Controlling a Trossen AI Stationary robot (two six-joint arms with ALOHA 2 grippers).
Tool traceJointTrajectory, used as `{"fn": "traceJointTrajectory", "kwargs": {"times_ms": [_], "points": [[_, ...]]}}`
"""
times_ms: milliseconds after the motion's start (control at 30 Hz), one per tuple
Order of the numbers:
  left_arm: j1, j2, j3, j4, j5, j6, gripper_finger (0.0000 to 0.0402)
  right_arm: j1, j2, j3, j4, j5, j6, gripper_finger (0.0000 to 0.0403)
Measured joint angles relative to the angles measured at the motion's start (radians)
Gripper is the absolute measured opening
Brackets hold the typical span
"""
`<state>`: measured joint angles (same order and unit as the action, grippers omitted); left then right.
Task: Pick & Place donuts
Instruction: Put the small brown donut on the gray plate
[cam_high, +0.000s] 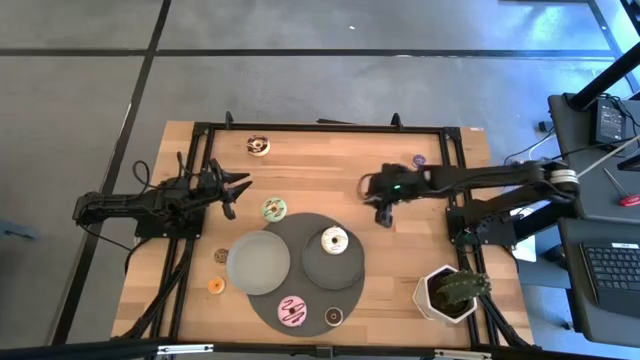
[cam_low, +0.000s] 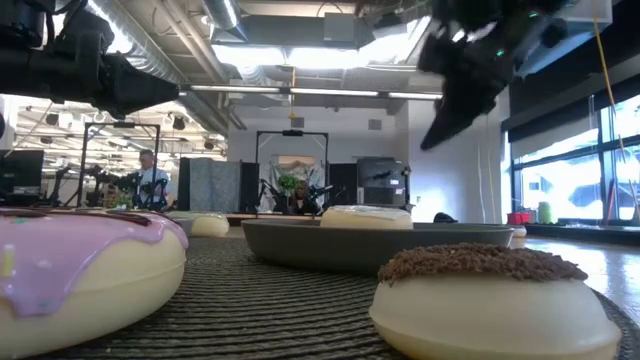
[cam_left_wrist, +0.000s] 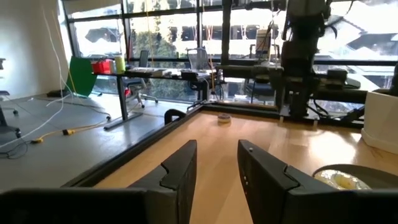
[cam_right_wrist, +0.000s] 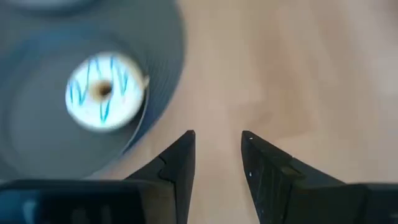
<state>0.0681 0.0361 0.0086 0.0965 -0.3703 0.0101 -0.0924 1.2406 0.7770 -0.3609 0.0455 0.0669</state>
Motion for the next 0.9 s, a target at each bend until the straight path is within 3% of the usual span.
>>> {"fn": "traceJointTrajectory", "kwargs": {"times_ms": [233,433,533,700,800,900], "points": [[0.000,0.002,0.000,0.010,0.024,-0.023,0.0130,-0.037,-0.184,-0.093,0.091,0.043,0.082,0.0132],[0.000,0.002,0.000,0.016,-0.082,-0.076,0.0191,-0.037,-0.205,-0.095,0.148,0.083,0.064,0.0132],[0.000,0.002,0.000,0.013,-0.101,-0.132,0.0218,-0.037,-0.202,-0.095,0.192,0.117,-0.020,0.0132],[0.000,0.003,0.000,-0.035,0.011,-0.219,0.0231,-0.037,-0.203,-0.095,0.285,0.207,-0.285,0.0132],[0.000,0.021,0.000,-0.033,0.118,-0.227,0.0228,-0.037,-0.200,-0.095,0.338,0.176,-0.340,0.0132],[-0.001,0.044,0.010,0.054,0.141,-0.290,0.0226,-0.037,-0.192,-0.095,0.385,0.109,-0.314,0.0132]]}}
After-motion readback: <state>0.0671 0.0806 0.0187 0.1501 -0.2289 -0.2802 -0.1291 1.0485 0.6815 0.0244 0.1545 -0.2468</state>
